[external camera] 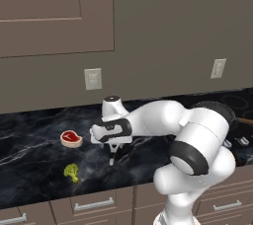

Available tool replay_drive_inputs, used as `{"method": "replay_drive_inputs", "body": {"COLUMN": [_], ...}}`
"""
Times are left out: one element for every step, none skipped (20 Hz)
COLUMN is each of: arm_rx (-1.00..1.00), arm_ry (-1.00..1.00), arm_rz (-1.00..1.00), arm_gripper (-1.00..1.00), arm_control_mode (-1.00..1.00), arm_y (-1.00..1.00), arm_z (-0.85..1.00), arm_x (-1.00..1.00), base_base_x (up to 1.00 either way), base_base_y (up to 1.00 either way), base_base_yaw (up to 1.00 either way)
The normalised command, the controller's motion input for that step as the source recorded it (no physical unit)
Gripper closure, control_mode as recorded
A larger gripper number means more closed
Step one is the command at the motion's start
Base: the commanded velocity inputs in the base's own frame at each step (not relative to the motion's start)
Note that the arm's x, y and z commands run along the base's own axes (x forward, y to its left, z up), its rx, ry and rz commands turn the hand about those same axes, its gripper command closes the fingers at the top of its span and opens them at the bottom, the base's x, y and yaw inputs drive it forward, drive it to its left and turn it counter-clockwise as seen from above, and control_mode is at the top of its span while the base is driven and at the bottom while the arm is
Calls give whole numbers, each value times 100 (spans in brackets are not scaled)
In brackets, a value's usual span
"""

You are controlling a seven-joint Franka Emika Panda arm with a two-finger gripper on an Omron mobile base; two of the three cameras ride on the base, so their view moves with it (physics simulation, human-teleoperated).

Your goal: Place both pans onto different burners. Then place the broccoli and the steak on different pans.

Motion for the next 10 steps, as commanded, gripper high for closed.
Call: {"method": "replay_drive_inputs", "body": {"arm_rx": [0, 2, 3, 3, 3, 3, 3, 3, 2, 2], "arm_ry": [5, 5, 6, 7, 7, 6, 6, 7, 6, 6], "arm_rz": [0, 0, 0, 0, 0, 0, 0, 0, 0, 0], "arm_gripper": [-100, -100, -100, -100, -100, -100, -100, -100, -100, -100], "arm_control_mode": [-100, -100, -100, -100, -100, -100, -100, -100, -100, -100], "arm_y": [0, 0, 0, 0, 0, 0, 0, 0, 0, 0], "arm_z": [-7, -2, 0, 0, 0, -1, -2, -3, -6, -7], "arm_x": [0, 0, 0, 0, 0, 0, 0, 0, 0, 0], "base_base_x": [0, 0, 0, 0, 0, 0, 0, 0, 0, 0], "base_base_y": [0, 0, 0, 0, 0, 0, 0, 0, 0, 0], "base_base_yaw": [0, 0, 0, 0, 0, 0, 0, 0, 0, 0]}}
